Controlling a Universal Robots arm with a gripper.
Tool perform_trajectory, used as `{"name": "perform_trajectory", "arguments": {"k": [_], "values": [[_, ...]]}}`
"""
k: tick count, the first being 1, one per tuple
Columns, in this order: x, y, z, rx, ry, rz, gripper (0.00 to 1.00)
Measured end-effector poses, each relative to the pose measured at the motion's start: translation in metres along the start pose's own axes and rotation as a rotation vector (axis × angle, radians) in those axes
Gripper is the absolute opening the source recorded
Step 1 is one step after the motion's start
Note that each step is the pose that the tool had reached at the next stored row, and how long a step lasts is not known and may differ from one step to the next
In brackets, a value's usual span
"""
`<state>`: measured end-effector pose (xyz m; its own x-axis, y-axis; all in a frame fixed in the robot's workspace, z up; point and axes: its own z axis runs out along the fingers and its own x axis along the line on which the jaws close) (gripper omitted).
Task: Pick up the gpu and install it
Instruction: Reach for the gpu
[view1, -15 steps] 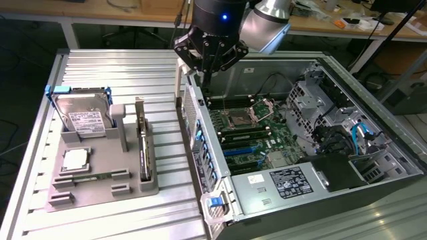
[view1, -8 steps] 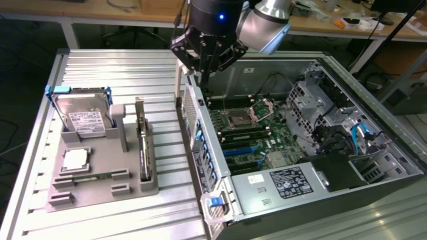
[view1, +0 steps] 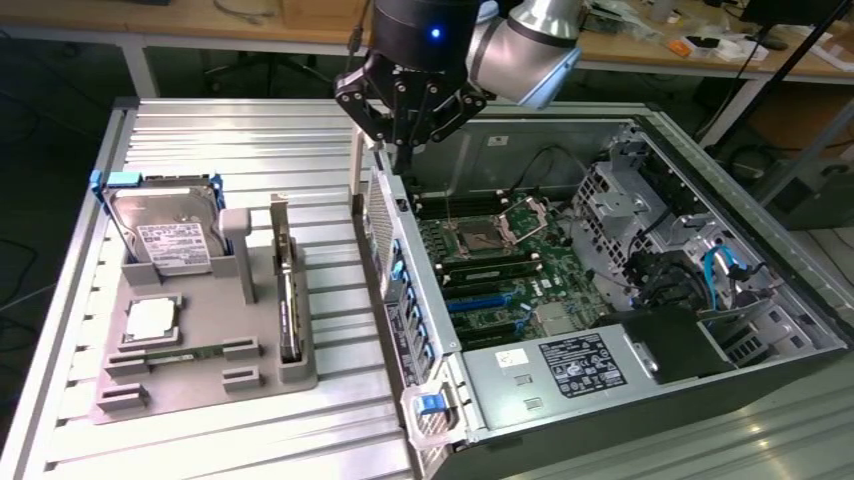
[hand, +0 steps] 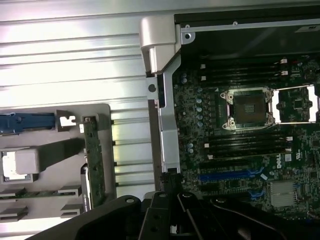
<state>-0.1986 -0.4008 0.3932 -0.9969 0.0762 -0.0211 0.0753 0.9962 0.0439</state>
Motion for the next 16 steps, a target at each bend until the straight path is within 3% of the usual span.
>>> {"name": "perform_trajectory", "arguments": {"k": [10,16], "values": [[0.009,-0.0007,-0.0002,-0.0001,0.0000,0.000,0.11],[0.021,-0.0016,-0.0005,-0.0001,0.0000,0.000,0.11]]}}
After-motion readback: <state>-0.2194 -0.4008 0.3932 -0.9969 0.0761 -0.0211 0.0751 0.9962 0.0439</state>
